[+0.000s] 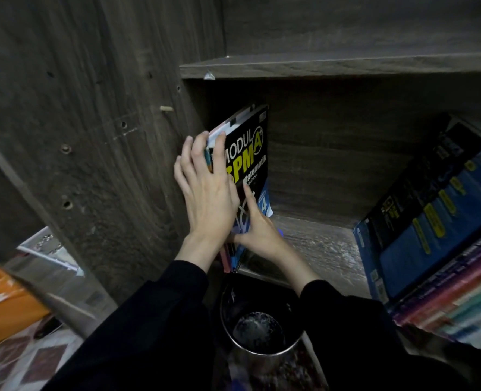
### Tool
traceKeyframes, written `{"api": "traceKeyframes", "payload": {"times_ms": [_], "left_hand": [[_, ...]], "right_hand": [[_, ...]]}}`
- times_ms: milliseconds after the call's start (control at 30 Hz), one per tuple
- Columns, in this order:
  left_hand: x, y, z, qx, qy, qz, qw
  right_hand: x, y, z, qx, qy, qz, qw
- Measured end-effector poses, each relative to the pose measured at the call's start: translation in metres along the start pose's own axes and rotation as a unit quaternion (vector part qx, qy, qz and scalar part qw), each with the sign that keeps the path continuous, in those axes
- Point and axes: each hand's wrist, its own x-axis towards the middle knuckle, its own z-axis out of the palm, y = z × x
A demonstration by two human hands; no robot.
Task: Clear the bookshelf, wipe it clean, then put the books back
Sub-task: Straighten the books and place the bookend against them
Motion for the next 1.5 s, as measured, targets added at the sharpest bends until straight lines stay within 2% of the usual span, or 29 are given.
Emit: {"api": "traceKeyframes", "payload": {"times_ms": [233,433,933,1500], "left_hand": [[0.003,0.005,-0.009,-0.030,0.013,-0.019,0.999],[0.001,0.010,-0.015,-0.042,-0.003,0.029,0.999],[0.001,0.007,-0.020,-0.012,-0.030,0.013,0.999],[-0.001,0.017,-0.019,0.020,-0.038,0.031,0.999]], "right_hand": [[0.001,-0.030,-0.010,0.079,0.008,-0.040,0.996],[0.000,-0.029,-0.014,0.074,-0.002,-0.043,0.996],[-0.016,-0.040,-0.034,0.072,0.008,-0.029,0.997],[-0.024,-0.039,-0.042,0.070,0.021,-0.005,0.997]]}}
